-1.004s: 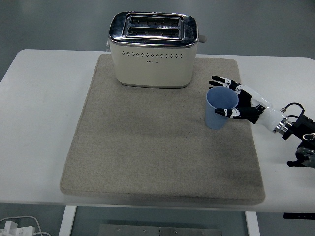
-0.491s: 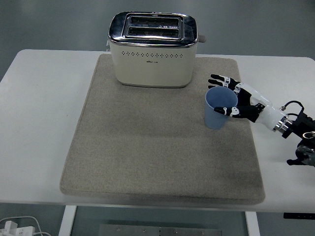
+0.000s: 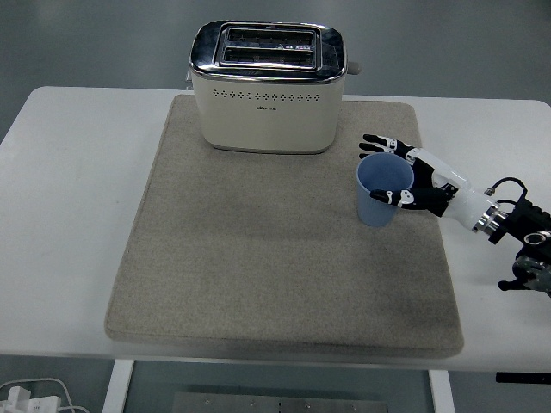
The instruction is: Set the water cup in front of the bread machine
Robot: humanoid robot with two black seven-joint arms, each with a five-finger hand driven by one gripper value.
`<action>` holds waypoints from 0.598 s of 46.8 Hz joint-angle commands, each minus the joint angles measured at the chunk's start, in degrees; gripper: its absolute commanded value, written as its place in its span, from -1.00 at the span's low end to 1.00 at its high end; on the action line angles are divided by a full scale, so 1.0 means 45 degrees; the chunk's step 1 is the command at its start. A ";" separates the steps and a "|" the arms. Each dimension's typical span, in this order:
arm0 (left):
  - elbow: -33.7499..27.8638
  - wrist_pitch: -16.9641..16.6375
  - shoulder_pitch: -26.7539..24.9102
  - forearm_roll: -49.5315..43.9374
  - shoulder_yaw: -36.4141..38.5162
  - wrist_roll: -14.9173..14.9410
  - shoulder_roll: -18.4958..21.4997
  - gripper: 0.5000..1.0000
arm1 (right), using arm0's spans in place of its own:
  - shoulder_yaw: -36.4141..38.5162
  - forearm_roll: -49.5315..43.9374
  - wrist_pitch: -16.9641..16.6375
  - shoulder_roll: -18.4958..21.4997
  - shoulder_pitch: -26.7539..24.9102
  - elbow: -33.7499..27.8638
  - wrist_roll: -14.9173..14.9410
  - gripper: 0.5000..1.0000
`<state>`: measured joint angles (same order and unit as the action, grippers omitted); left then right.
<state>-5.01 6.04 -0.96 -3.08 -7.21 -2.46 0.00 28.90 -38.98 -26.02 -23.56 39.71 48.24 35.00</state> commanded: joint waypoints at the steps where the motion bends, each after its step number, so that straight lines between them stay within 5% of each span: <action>1: 0.0000 0.0006 -0.0001 0.0000 0.0000 0.0000 0.0000 1.00 | 0.0022 0.0010 0.0000 -0.0039 0.0044 0.0003 -0.0001 0.79; 28: 0.0000 0.0006 -0.0001 0.0000 0.0000 0.0000 0.0000 1.00 | 0.0003 0.0147 -0.0176 -0.0624 0.0395 -0.0036 -0.0001 0.78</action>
<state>-5.01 6.05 -0.96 -3.08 -7.21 -2.46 0.00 29.01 -38.33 -26.71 -25.87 41.60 48.07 35.00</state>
